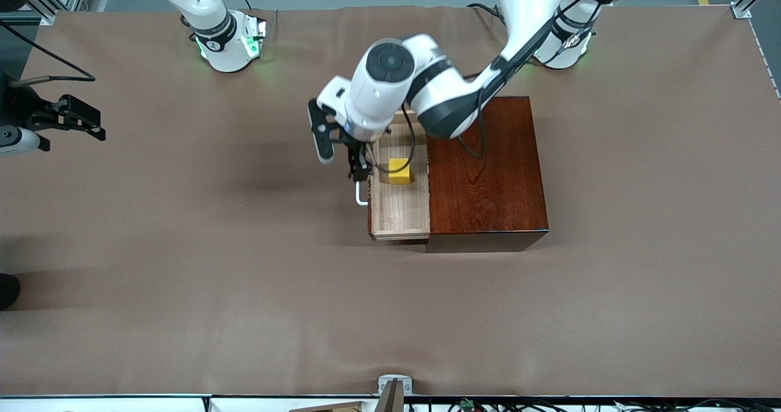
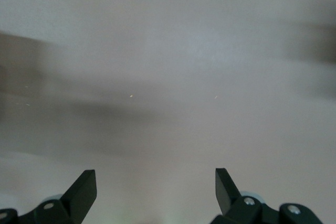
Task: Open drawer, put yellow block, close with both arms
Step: 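Push the drawer shut into the box with the left gripper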
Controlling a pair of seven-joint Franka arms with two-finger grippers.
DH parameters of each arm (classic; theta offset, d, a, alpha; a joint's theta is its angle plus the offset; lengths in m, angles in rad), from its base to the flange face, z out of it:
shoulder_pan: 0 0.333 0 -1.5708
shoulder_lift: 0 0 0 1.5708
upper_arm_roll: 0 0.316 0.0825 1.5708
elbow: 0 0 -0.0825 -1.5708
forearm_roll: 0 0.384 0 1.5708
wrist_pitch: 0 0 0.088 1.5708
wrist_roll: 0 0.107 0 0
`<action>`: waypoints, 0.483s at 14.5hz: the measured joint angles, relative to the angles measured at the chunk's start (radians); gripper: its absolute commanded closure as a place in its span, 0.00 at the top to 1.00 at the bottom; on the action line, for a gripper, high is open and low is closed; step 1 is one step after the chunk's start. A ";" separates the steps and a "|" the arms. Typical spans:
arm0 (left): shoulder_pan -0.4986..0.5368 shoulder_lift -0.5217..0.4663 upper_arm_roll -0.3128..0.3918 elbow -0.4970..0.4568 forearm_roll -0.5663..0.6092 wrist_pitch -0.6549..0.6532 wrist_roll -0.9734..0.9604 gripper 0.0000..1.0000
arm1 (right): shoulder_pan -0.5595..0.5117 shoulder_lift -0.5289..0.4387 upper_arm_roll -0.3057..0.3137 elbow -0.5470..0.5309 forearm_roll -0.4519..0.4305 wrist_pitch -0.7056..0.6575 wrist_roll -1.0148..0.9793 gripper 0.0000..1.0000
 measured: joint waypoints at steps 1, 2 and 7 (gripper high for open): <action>-0.038 0.013 0.047 0.005 0.000 0.017 0.008 1.00 | -0.007 -0.005 0.000 0.000 0.013 -0.015 0.035 1.00; -0.069 0.023 0.079 0.009 0.000 0.030 0.008 1.00 | -0.015 -0.011 0.000 0.000 0.021 -0.026 0.065 1.00; -0.107 0.048 0.125 0.017 0.005 0.049 0.008 1.00 | -0.026 -0.036 0.000 0.000 0.027 -0.045 0.164 1.00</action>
